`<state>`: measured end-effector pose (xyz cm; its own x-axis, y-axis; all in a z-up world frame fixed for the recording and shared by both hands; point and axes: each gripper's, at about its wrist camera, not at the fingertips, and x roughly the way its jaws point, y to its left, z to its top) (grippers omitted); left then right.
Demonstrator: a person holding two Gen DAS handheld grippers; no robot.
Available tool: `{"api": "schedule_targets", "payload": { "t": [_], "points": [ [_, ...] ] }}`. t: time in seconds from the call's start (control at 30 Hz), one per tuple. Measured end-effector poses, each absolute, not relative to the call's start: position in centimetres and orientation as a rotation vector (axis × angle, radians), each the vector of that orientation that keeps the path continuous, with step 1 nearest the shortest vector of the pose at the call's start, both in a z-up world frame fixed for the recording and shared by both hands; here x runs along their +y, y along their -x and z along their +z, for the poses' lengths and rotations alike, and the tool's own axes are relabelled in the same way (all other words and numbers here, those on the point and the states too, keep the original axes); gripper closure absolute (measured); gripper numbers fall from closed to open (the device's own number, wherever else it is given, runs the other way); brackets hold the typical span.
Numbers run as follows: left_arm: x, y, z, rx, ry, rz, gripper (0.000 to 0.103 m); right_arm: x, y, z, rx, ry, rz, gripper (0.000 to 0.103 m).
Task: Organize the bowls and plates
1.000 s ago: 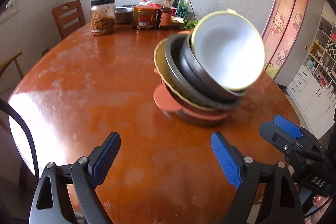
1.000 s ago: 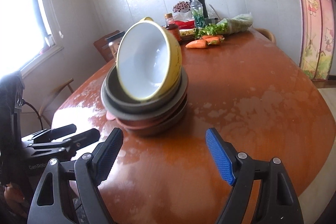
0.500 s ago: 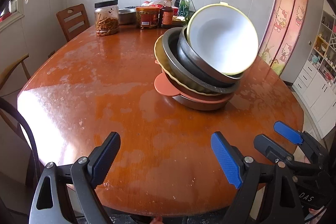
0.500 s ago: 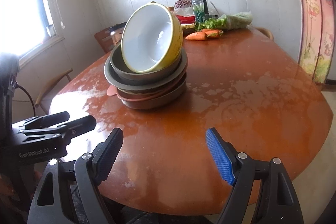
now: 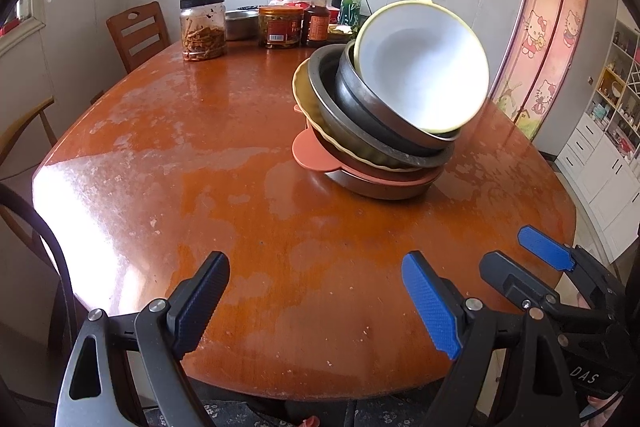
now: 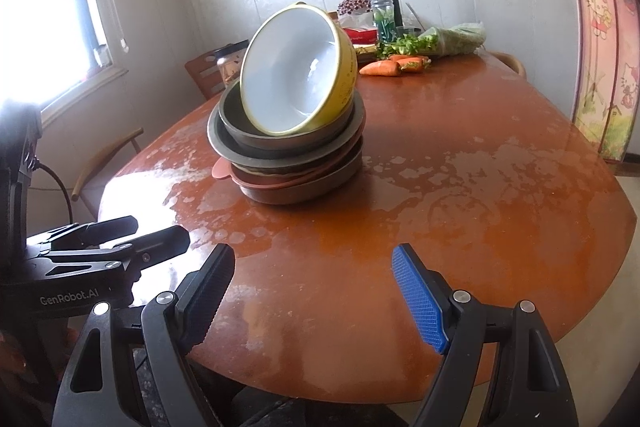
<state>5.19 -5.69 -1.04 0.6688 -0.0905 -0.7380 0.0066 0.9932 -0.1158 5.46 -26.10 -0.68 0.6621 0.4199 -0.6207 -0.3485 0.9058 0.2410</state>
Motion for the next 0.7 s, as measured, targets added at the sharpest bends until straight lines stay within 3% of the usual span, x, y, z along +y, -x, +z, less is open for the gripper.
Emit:
{"api": "schedule_targets", "payload": {
  "t": [0.7],
  "points": [
    [-5.64, -5.06, -1.27, 0.848, 0.106, -0.054, 0.015, -25.55, -5.26, -0.91, 0.745, -0.089, 0.438, 0.021]
  ]
}}
